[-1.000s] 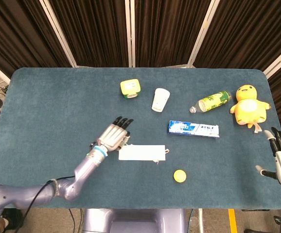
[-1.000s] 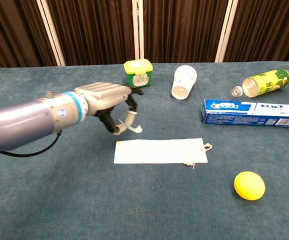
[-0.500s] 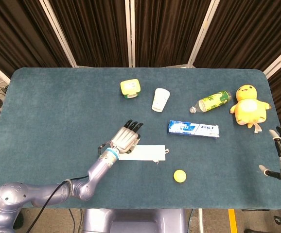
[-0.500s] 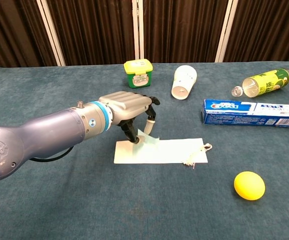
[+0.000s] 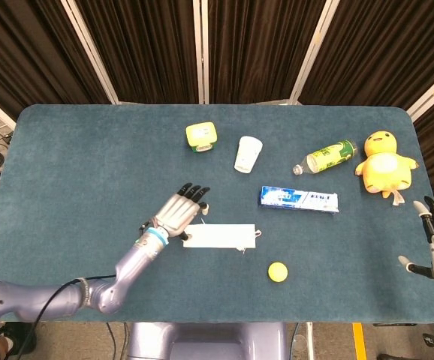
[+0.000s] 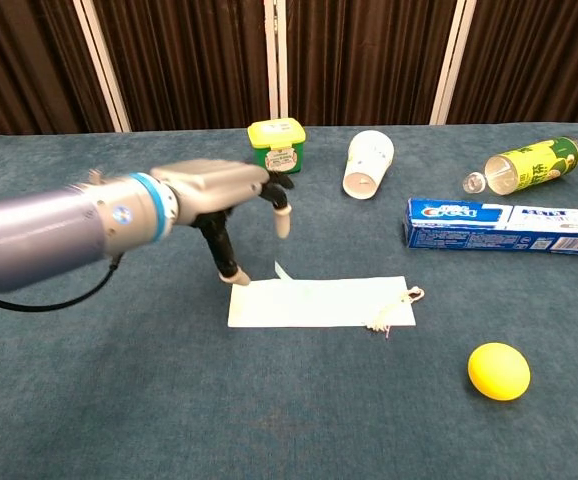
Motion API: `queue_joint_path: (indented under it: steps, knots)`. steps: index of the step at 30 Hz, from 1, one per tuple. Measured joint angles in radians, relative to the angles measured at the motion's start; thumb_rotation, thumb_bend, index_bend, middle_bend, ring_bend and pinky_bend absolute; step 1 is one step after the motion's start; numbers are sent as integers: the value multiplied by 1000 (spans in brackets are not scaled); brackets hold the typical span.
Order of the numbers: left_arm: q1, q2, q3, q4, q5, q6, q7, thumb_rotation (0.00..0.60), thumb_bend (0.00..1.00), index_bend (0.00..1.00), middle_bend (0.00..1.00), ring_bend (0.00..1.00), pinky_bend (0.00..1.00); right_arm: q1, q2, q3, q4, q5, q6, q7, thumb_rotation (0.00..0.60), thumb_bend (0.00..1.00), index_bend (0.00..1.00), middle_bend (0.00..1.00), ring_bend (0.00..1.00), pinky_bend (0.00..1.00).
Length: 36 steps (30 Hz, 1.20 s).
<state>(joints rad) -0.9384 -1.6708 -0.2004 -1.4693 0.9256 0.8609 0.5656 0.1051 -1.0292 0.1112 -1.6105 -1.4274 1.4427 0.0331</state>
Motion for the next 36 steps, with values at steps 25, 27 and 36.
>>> queue_joint_path:
  steps: [25,27,36]
  knots:
    - [480,506,132,-336,131,576,-82,600,0,0,0,0,0,337,-30,33,-96,1,-484,-102,600,689,125,0,0,0]
    - [501,511,137,-337,131,589,-92,600,0,0,0,0,0,387,-48,42,-101,20,-547,-121,600,699,125,0,0,0]
    - [544,505,140,-338,171,623,-100,600,0,0,0,0,0,576,-160,73,-107,197,-742,-257,600,739,152,0,0,0]
